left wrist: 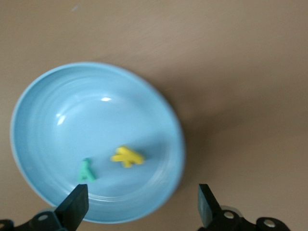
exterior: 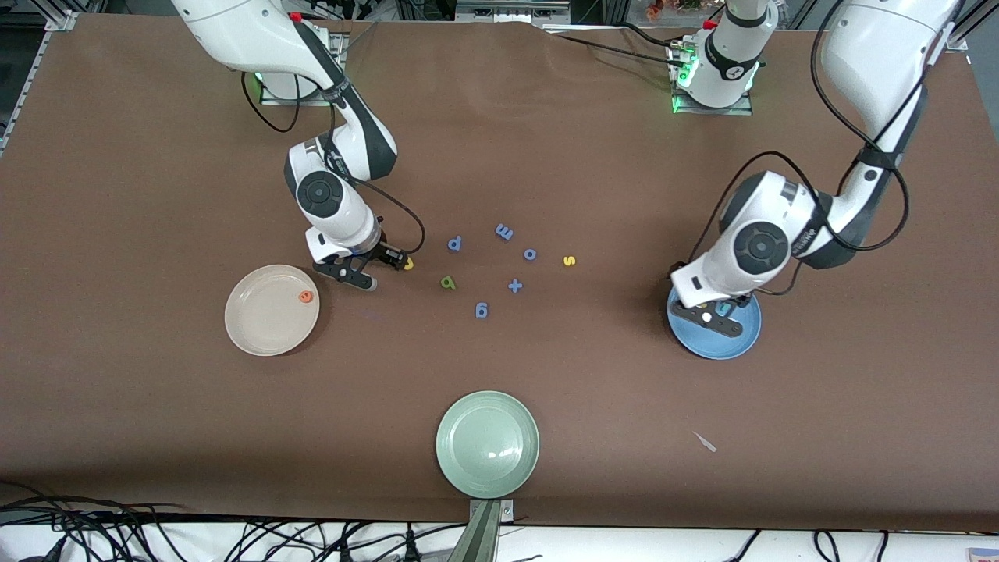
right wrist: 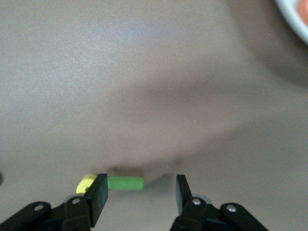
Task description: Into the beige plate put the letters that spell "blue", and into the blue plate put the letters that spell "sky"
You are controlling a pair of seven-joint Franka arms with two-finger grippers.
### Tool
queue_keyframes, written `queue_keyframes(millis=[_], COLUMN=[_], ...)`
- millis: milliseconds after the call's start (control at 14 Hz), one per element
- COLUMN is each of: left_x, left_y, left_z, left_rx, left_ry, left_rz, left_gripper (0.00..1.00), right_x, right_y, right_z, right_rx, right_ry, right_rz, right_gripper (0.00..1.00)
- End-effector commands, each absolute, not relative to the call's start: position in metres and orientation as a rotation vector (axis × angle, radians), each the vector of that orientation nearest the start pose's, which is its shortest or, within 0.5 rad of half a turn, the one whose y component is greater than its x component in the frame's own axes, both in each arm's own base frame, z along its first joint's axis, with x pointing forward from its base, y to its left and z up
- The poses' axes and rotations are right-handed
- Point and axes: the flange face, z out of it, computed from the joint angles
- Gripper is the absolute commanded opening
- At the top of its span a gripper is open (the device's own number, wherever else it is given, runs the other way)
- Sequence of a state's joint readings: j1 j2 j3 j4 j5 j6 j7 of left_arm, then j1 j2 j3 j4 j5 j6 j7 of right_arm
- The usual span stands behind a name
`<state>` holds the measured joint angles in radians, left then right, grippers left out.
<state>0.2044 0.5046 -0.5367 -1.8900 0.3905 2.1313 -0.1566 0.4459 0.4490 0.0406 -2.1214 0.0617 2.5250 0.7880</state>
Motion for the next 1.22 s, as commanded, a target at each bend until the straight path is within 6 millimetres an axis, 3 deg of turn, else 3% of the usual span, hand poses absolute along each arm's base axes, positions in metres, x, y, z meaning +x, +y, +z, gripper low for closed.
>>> queue_keyframes(millis=[0,143,286,358,573,931,1146], left_x=[0.579,0.568,0.556,0.551,0.538,0.515,0.509], left_y=[-0.209,-0.251,-0.296,-0.312,-0.344,-0.372,-0.375], left_z=[0.264,0.256,0.242,0.233,0.212,0.188,0.18], left_rx=[-3.045,-3.077,-3.078,-3.092,-3.147,-3.111,-3.1], left_ry=[0.434,0.357,0.296,0.275,0.223,0.205,0.171], left_rz=[0.247,0.262,0.27,0.265,0.233,0.228,0.215], left_gripper=[1.0,1.0,1.0,1.0,1.0,0.92,0.83], right_x=[0.504,0.512,0.525,0.529,0.53,0.523,0.514], right_y=[0.259,0.253,0.256,0.258,0.27,0.274,0.284], right_z=[0.206,0.208,0.213,0.208,0.201,0.182,0.178], right_rx=[-3.062,-3.012,-2.826,-2.765,-2.75,-2.767,-2.748], right_ry=[0.63,0.826,1.279,1.419,1.454,1.474,1.534], right_rz=[0.104,0.086,0.069,0.075,0.081,0.118,0.132], right_gripper=[0.66,0.65,0.64,0.65,0.65,0.65,0.65])
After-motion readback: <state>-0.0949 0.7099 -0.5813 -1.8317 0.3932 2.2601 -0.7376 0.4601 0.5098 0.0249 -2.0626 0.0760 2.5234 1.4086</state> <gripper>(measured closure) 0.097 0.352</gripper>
